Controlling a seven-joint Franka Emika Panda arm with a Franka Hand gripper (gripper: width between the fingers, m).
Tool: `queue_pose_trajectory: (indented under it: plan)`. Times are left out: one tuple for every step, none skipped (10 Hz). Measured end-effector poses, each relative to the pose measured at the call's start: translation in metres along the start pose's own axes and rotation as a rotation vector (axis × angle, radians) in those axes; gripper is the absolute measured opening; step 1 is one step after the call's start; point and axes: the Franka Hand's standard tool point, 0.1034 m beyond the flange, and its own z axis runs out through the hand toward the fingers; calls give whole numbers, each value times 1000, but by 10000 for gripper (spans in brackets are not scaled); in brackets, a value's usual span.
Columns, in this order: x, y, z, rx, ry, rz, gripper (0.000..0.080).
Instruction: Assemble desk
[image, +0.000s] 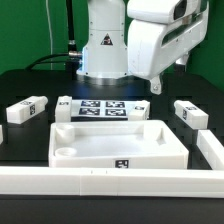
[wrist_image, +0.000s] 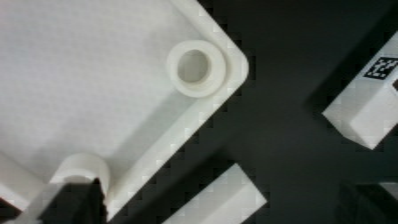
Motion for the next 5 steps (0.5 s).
queue_pose_trajectory:
  plan:
    - [0, 0, 0, 0, 0, -4, 650]
    - [0, 0, 0, 0, 0, -4, 650]
    - [0, 0, 0, 0, 0, -4, 650]
    - [0, 0, 0, 0, 0, -4, 650]
    - [-1, 1, 1, -2, 1, -6, 650]
